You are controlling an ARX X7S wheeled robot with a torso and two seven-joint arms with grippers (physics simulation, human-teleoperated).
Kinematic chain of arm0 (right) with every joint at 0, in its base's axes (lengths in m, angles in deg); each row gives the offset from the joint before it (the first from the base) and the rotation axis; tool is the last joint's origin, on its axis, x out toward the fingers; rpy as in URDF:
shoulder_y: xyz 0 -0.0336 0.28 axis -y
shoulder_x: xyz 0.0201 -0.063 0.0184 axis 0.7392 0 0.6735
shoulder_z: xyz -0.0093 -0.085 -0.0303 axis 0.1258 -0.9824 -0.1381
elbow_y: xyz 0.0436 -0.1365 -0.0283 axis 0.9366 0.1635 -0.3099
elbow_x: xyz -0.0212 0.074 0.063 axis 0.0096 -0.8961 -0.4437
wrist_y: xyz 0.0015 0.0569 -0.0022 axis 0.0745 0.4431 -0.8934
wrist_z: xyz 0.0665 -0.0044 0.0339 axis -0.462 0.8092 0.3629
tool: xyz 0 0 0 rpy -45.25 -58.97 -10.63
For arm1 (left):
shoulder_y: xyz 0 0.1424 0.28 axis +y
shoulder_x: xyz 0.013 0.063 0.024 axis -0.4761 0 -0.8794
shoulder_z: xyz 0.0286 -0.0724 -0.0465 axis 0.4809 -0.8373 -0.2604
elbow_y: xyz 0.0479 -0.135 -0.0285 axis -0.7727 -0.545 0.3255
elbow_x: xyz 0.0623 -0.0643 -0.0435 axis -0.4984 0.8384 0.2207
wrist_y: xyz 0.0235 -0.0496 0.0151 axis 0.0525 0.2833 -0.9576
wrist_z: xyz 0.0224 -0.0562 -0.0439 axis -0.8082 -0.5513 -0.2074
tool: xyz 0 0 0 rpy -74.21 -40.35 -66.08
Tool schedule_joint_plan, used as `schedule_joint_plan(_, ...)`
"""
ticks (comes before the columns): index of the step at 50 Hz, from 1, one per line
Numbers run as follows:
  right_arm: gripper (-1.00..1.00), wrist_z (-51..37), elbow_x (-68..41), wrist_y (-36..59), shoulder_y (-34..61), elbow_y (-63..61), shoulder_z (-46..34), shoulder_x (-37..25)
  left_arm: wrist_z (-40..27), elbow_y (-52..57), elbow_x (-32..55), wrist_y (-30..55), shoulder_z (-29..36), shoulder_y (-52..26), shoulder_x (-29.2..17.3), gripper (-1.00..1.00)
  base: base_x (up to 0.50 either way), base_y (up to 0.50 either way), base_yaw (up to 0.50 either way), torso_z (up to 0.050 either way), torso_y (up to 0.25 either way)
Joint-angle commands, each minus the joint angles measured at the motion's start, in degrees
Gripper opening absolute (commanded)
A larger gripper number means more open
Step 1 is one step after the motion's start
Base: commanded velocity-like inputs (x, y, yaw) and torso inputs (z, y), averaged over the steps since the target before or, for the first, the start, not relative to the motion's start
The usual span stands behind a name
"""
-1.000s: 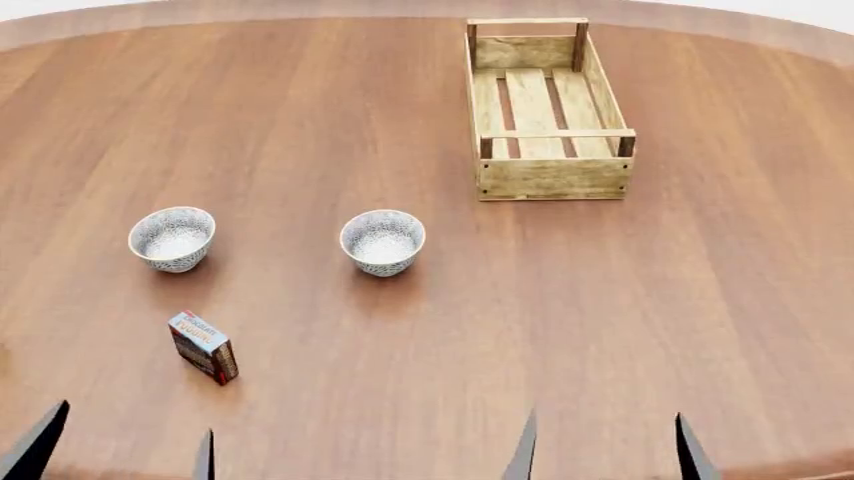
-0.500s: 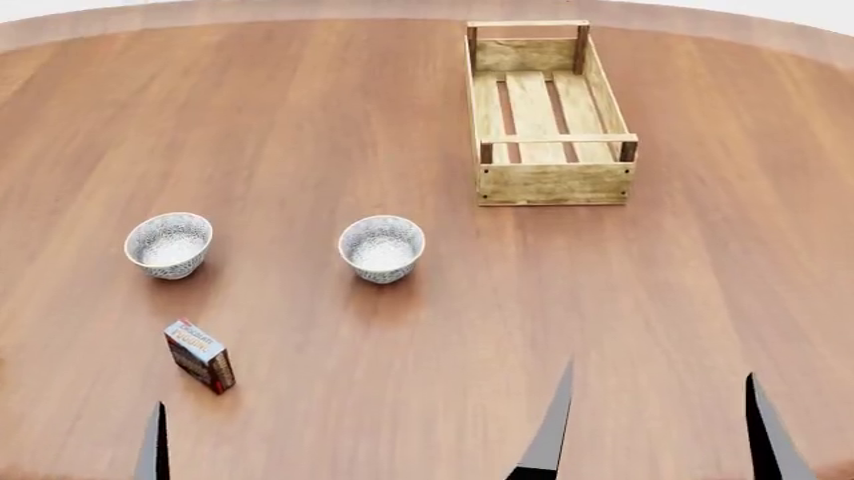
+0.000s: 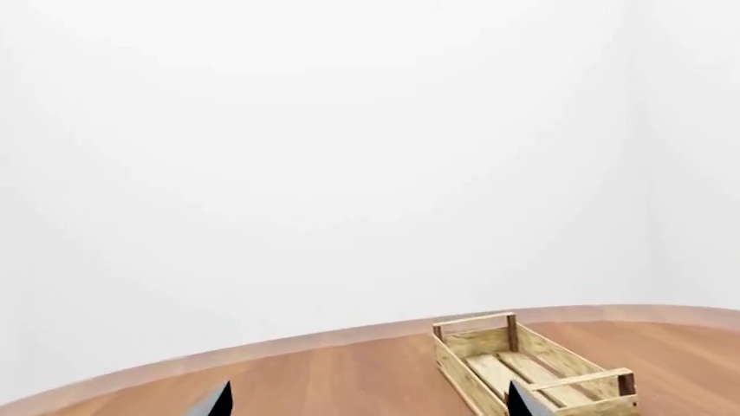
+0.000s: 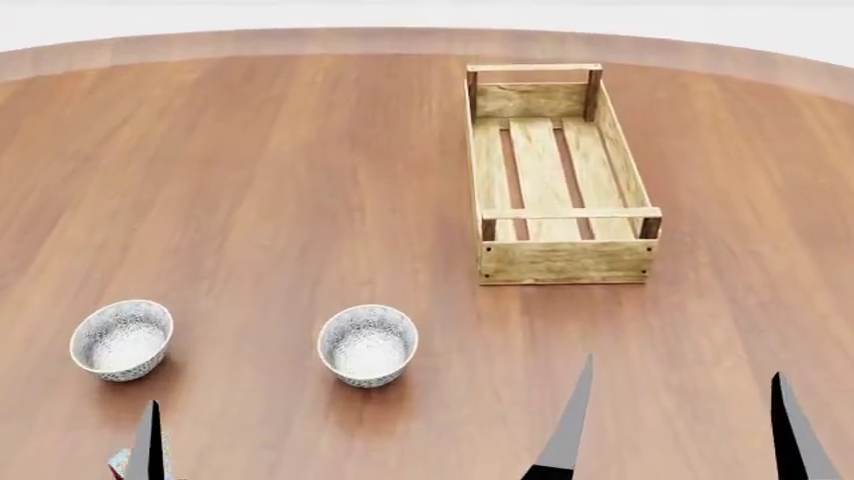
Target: Stack the right bowl on the left bowl and place them in the tray.
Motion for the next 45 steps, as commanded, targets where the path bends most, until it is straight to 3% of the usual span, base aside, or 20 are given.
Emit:
schedule_joint_plan(1,1.00,1.33,-1.29,-0.14,0.30,-0.43,2.06,0.65,1.33,0.49,0.95,-0.85,-1.72,0.04,0.95,1.00,0.50,0.00,0.00,0.000,0.000)
schedule_joint_plan(45,1.00,-15.98,-13.77,-2.98,2.18,-0.18,-3.56,-13.10,-0.73,1.66,0.83,0.15,-0.17,-0.04,-0.77,1.00,0.50,0.00,0.00,0.000,0.001)
